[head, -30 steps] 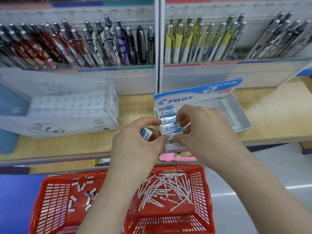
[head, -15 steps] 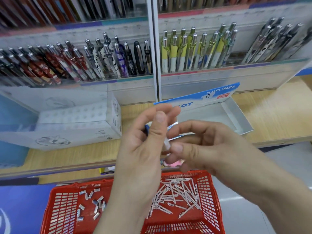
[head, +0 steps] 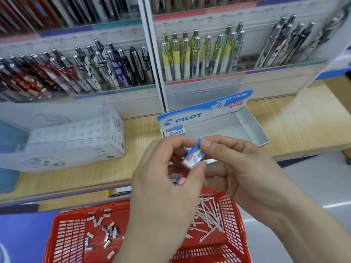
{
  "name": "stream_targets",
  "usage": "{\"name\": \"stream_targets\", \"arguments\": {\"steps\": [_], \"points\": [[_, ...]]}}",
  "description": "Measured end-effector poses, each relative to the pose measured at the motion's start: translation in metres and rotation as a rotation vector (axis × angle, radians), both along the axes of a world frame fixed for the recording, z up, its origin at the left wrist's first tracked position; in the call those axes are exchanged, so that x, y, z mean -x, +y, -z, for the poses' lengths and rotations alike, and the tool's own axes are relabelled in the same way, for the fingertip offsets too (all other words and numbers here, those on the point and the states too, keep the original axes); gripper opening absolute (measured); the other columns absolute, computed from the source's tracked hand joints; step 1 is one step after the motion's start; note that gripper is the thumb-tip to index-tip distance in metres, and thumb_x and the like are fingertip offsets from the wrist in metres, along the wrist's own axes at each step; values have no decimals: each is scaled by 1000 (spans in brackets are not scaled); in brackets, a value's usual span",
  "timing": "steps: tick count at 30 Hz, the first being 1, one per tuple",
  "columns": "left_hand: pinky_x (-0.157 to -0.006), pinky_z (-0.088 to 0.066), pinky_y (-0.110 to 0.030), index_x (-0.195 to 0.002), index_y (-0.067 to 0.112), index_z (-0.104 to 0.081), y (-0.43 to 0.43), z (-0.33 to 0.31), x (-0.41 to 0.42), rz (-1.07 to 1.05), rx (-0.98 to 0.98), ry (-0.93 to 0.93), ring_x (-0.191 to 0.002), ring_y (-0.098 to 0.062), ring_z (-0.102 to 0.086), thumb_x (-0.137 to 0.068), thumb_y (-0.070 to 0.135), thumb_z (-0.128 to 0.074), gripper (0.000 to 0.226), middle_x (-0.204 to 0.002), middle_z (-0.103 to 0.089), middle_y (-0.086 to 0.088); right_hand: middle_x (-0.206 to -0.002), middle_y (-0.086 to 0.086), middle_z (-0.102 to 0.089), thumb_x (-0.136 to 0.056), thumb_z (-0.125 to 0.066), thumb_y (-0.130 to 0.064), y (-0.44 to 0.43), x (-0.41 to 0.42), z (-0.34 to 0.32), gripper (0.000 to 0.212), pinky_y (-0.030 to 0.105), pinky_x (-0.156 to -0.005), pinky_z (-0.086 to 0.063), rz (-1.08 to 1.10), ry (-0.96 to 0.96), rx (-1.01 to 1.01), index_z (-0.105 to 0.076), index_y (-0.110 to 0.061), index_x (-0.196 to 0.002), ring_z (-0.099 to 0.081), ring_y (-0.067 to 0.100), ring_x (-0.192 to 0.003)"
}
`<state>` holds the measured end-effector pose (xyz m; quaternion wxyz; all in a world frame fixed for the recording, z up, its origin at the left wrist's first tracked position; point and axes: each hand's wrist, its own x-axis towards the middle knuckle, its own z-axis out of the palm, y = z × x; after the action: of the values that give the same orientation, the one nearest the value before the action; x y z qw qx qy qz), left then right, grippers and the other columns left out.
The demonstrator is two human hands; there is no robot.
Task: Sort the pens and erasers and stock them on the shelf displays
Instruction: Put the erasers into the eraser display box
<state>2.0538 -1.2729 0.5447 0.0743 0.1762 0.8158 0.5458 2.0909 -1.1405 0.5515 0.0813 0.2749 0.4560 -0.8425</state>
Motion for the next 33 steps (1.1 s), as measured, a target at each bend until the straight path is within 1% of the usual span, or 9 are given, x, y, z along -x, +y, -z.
{"name": "stream_targets", "arguments": {"steps": [4,7,10,13,17,23,27,31,33], "points": [[-62,-50,-14,-83,34,-72,-4,3,0,-51,-62,-130,-66,-5,-65,-68,25,-83,21,-75,-69,8,-76,14,-73,-72,-73,-20,7,-5,-2,15,19,-45,-46,-13,-49,-322,-74,-9,-82,-66,17,-59],[-60,-45,-8,-77,31,-72,-9,8,6,-109,-33,-110,-67,-2,-61,-75,19,-74,12,-76,-68,10,-69,10,-70,-76,-74,-14,15,-3,0,2,25,-51,-50,19,-50,-602,-74,-12,-77,-60,17,-57],[-61,-44,-8,-83,35,-71,-16,21,14,-149,56,-121,-68,-4,-59,-78,17,-72,18,-80,-63,6,-69,-9,-72,-78,-74,-20,15,5,6,3,34,-68,-56,-29,-58,-966,-74,-23,-78,-67,8,-65],[-65,-47,-13,-89,37,-70,-17,34,14,-106,107,-189,-66,-5,-60,-80,17,-71,22,-81,-62,5,-73,-15,-72,-79,-72,-30,7,14,8,4,27,-71,-53,-173,-83,-1202,-74,-27,-81,-65,2,-74],[-73,-56,-34,-92,40,-69,-15,38,11,-135,83,-235,-69,-13,-66,-80,16,-70,26,-80,-64,3,-78,-10,-70,-79,-68,-40,-2,24,10,14,25,-62,-44,-352,-176,-1390,-64,-27,-78,-62,11,-81],[-72,-56,-35,-89,41,-69,-14,37,13,-137,95,-250,-66,-14,-67,-80,17,-70,26,-76,-64,6,-77,-9,-64,-75,-73,-38,-7,35,12,18,26,-65,-43,-452,-200,-1444,-61,-25,-73,-59,14,-79],[-62,-51,-24,-96,43,-62,-15,34,16,-132,81,-277,-59,-8,-64,-80,13,-69,35,-70,-62,11,-89,-7,-67,-72,-77,-36,-6,40,13,25,29,-71,-48,-472,-211,-1390,-62,-27,-90,-62,17,-87],[-70,-56,-36,-116,44,-54,-17,35,20,-144,82,-277,-61,-12,-67,-82,15,-68,47,-71,-63,12,-87,-5,-71,-75,-75,-30,-2,43,15,19,26,-66,-46,-517,-182,-1297,-68,-30,-93,-65,18,-82],[-71,-56,-38,-110,46,-56,-18,33,21,-126,85,-269,-61,-13,-67,-83,15,-67,43,-71,-63,13,-81,-5,-71,-78,-72,-28,1,44,17,10,26,-61,-48,-523,-157,-1236,-68,-28,-88,-66,16,-75]]}}
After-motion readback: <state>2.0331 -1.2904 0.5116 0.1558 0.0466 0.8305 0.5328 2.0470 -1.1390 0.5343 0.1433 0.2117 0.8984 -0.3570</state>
